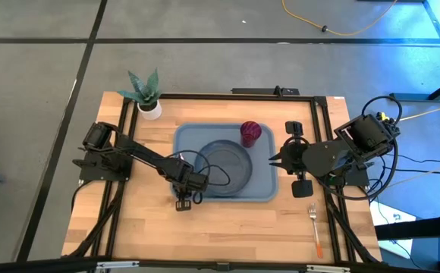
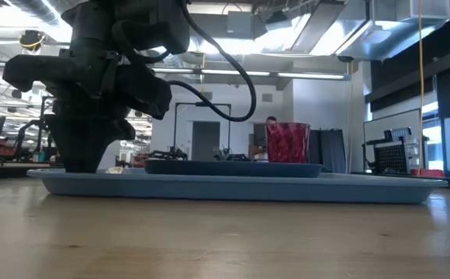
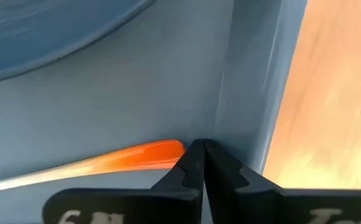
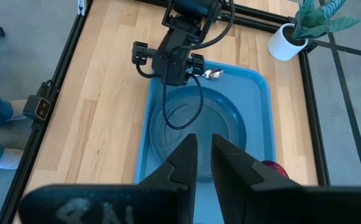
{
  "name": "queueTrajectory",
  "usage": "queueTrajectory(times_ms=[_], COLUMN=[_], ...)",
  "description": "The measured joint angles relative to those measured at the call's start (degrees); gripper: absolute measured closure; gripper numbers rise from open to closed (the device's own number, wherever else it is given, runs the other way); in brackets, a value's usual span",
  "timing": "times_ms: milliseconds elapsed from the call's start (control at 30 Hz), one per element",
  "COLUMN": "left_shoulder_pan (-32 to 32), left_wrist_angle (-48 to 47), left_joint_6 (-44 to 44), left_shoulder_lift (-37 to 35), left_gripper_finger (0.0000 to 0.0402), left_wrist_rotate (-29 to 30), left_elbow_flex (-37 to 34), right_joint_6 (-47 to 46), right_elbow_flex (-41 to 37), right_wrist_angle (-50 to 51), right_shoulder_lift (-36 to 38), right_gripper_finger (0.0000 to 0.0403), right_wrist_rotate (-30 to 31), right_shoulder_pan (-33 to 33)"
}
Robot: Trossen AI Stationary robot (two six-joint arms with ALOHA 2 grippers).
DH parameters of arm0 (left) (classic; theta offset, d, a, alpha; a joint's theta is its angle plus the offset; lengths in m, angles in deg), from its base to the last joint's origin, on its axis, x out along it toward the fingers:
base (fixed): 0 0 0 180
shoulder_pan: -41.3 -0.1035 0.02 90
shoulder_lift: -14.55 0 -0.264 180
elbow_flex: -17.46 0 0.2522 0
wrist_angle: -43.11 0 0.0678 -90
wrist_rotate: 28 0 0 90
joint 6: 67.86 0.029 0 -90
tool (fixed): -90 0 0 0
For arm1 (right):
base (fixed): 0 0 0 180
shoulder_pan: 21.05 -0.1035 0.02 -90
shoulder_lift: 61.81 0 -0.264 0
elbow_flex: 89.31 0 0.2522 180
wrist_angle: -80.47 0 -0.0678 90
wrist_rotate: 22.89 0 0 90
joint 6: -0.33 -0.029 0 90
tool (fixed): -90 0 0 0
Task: Pick and place plate/cup/fork/spoon on tray
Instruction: Adjust the orange spoon on the blue tray
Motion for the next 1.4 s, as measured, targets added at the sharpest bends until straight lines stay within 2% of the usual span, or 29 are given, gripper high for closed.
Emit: queueTrajectory(times_ms=[267,900,1233,1400], left_shoulder_pan=[-0.4,-1.0,-1.0,-0.7], left_wrist_angle=[-3.1,-4.2,-6.4,-6.4], left_joint_6=[-0.2,1.1,0.4,-2.2], left_shoulder_lift=[-1.2,-1.1,-1.3,-4.6], left_gripper_finger=[0.0401,0.0401,0.0401,0.0401], left_wrist_rotate=[1.9,4.6,4.1,1.6], left_elbow_flex=[-0.1,0.0,0.1,0.1], right_joint_6=[0.0,-0.2,-0.2,-0.1], right_elbow_flex=[0.0,0.0,0.0,0.0], right_wrist_angle=[0.0,0.0,0.0,0.0], right_shoulder_lift=[0.0,0.0,0.0,0.0], right_gripper_finger=[0.0353,0.0353,0.0353,0.0353], right_wrist_rotate=[0.0,0.0,0.0,0.0], right_shoulder_pan=[0.0,0.0,0.0,0.0])
